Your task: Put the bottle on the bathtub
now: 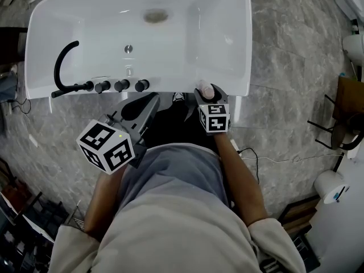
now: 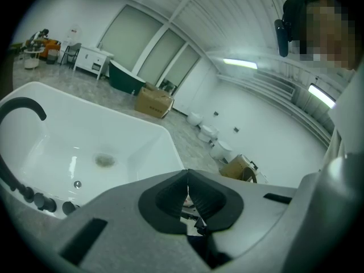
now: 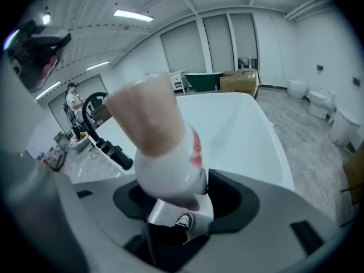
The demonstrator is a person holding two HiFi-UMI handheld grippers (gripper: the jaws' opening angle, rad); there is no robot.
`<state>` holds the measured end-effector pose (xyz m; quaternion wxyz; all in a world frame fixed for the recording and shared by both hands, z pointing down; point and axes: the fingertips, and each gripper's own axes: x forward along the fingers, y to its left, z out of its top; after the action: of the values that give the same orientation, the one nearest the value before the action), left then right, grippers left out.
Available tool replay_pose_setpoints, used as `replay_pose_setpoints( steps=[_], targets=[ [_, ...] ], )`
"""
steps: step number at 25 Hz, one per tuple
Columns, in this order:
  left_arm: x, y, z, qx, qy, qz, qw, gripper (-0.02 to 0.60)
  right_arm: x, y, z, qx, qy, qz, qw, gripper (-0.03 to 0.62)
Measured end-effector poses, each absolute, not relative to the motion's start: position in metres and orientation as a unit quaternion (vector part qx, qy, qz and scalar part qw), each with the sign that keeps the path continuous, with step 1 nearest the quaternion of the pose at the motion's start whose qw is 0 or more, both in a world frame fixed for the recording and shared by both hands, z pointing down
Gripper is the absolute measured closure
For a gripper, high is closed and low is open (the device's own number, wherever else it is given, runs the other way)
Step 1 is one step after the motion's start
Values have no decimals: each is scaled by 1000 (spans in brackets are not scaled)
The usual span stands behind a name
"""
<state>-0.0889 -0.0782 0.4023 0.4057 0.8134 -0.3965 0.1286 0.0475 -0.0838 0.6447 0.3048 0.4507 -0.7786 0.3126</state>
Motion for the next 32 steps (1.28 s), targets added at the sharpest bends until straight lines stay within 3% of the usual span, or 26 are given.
replay_pose_setpoints(
  steps=[28,32],
  targets=[
    [-65,-80,393,842,-344,124,397,572,52,-68,545,433,-816,298,241,362],
    [-54,-81,389,848,-332,125,393,572,53,-70,516,424,-830,290,219,409]
  ],
)
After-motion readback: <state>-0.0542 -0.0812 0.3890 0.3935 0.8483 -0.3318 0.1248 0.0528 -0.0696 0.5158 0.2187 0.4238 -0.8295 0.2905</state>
